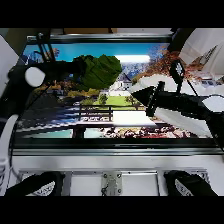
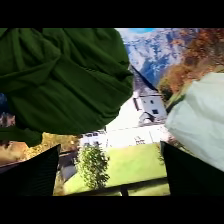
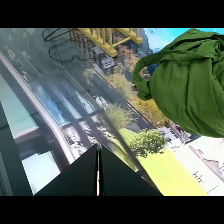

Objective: Fold the clothes and pants, and hang the long-sleeved shirts on hangers.

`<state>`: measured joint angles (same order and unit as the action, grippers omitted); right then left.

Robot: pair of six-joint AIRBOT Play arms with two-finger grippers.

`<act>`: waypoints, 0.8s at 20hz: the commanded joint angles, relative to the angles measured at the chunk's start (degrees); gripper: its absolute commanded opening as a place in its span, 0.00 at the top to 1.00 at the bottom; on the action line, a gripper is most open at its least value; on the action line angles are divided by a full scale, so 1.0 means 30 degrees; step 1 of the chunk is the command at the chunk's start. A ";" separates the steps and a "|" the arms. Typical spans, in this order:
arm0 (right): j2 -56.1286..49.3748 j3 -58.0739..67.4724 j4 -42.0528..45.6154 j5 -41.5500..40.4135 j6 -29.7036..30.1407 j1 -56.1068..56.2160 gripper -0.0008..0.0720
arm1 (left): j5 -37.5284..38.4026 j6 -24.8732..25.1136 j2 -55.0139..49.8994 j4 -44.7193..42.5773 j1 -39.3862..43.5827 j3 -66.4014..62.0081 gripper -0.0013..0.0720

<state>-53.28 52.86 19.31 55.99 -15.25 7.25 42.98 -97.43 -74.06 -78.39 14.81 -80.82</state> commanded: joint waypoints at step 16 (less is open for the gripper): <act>-0.0007 -0.0015 -0.0007 0.0000 0.0000 0.0015 0.97 | 0.2295 -0.0546 -1.7048 0.3147 -0.0561 -1.1861 0.57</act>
<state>-53.28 52.84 19.31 55.99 -15.25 7.25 47.77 -98.56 -123.17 -69.56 13.15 -114.02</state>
